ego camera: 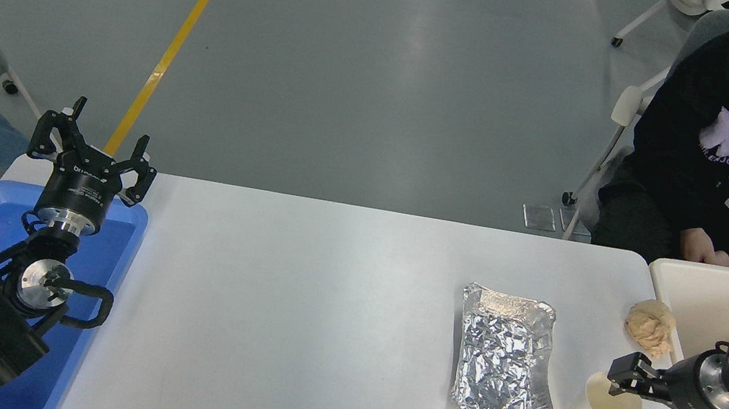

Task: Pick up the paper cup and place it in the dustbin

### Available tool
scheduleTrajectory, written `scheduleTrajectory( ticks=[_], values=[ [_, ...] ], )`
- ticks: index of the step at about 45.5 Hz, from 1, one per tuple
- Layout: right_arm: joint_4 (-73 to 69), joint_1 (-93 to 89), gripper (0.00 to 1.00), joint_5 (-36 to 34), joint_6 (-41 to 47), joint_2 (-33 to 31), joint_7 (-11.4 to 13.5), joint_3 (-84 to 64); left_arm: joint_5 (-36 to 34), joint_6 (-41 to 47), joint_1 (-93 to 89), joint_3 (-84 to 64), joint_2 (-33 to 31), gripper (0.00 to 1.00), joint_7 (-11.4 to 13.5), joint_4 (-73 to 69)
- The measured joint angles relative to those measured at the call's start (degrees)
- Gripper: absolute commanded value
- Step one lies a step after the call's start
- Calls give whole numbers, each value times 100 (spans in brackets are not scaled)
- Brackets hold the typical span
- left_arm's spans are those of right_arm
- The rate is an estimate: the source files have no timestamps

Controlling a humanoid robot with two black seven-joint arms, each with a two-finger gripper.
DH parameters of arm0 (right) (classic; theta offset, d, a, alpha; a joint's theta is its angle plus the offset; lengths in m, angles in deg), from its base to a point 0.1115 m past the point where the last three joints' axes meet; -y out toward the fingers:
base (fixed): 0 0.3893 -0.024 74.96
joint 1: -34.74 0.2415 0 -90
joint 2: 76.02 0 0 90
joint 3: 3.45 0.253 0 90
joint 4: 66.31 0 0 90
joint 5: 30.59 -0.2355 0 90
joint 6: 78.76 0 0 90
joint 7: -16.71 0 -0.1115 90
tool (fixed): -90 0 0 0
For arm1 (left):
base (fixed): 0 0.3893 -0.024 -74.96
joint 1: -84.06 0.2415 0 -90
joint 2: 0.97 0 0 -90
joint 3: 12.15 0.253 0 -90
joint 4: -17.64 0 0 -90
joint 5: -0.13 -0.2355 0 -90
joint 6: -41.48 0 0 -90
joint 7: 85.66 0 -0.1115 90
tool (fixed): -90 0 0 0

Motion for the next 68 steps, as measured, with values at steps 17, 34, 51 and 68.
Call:
scheduleTrajectory(
  ticks=[17, 34, 51, 68],
  values=[
    [-3, -42, 12, -7, 24, 20, 0, 40, 0, 3, 0, 0, 0, 99, -1, 0],
    [-11, -24, 0, -290, 79, 3, 5, -24, 0, 3, 0, 0, 0, 99, -1, 0],
    [-108, 466, 0, -360, 535, -233, -1, -157, -7, 0, 0, 0, 0, 99, -6, 1],
    [-257, 2850, 0, -371, 2625, -492, -2, -863, -5, -7, 1, 0, 0, 99, -7, 1]
  ],
)
